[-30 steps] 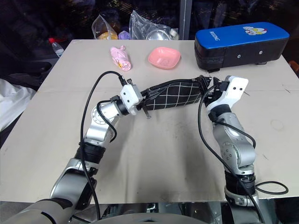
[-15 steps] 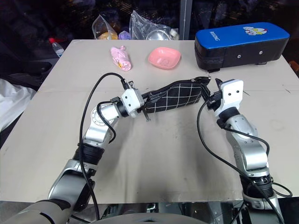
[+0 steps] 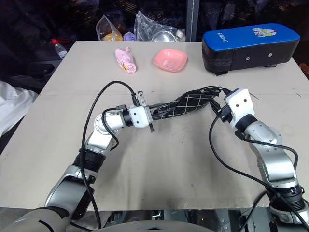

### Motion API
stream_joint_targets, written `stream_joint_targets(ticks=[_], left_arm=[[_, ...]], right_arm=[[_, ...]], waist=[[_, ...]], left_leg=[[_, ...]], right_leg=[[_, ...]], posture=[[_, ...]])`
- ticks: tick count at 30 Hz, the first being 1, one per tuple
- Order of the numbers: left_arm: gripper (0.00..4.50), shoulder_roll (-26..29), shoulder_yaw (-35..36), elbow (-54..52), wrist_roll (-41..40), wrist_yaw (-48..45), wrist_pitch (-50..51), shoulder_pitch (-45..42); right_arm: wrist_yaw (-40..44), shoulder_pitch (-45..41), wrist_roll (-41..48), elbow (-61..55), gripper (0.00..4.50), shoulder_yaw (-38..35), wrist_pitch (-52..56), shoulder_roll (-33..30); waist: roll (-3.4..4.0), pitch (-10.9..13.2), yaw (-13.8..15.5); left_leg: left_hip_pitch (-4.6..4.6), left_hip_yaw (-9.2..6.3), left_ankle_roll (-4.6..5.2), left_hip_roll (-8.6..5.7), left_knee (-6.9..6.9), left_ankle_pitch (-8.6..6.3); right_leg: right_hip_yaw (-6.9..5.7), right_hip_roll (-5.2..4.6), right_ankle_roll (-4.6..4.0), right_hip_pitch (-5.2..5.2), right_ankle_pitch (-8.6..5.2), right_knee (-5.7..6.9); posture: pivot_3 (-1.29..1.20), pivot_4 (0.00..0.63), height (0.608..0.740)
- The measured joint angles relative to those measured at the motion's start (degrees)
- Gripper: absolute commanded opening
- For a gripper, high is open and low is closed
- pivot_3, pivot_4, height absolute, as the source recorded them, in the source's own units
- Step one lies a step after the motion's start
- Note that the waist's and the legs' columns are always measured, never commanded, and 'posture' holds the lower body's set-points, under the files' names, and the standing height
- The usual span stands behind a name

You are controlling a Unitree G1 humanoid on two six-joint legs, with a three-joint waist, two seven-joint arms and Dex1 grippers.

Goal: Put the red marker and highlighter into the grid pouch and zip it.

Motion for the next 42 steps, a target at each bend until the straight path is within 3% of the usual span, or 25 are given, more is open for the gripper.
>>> stream_joint_targets(ticks=[9,32,35,37,39,42], left_arm=[[0.0,0.42,-1.28,2.86,1.78,0.3,-4.43,-0.07],[0.0,0.52,-1.58,4.32,2.3,1.13,-7.01,-0.25],[0.0,0.52,-1.59,4.32,2.3,1.14,-7.09,-0.25],[0.0,0.52,-1.59,4.32,2.31,1.23,-7.11,-0.24],[0.0,0.52,-1.58,4.32,2.31,1.33,-7.11,-0.24],[0.0,0.55,-1.58,4.31,2.34,1.49,-7.11,-0.22]], right_arm=[[1.28,0.2,5.65,-5.49,2.45,-4.58,7.25,-0.45],[1.64,-3.48,15.89,-6.74,2.45,-4.66,22.55,1.61],[1.19,-3.91,16.95,-6.74,1.67,-4.81,23.82,1.75],[0.93,-3.94,17.6,-6.73,0.66,-4.82,24.5,1.75],[0.88,-3.95,18.01,-6.73,0.02,-4.85,25.15,1.72],[0.83,-4.04,18.03,-6.72,0.02,-4.85,25.52,1.3]], waist=[[-0.01,0.0,0.17],[-0.01,0.0,0.17],[-0.01,0.0,0.17],[-0.01,0.0,0.16],[-0.01,0.0,0.16],[-0.01,0.0,0.15]], left_leg=[[-0.01,-0.02,0.01,-0.01,0.03,0.0],[-0.02,-0.05,0.02,0.0,0.05,-0.01],[-0.02,-0.05,0.02,0.0,0.05,-0.01],[-0.02,-0.05,0.02,0.0,0.05,-0.01],[-0.02,-0.05,0.02,0.0,0.05,-0.01],[-0.02,-0.05,0.02,0.0,0.05,-0.01]], right_leg=[[-0.01,0.0,0.0,0.02,0.0,-0.01],[-0.02,0.0,0.0,0.03,0.0,0.0],[-0.02,0.0,0.0,0.03,0.0,0.0],[-0.02,0.0,0.0,0.03,0.0,0.0],[-0.02,0.0,0.0,0.03,0.0,0.0],[-0.02,0.0,0.0,0.03,0.0,0.0]], posture=[[0.0,0.15,0.737],[0.0,0.15,0.737],[0.0,0.15,0.737],[0.0,0.15,0.737],[0.0,0.15,0.737],[0.0,0.15,0.737]])
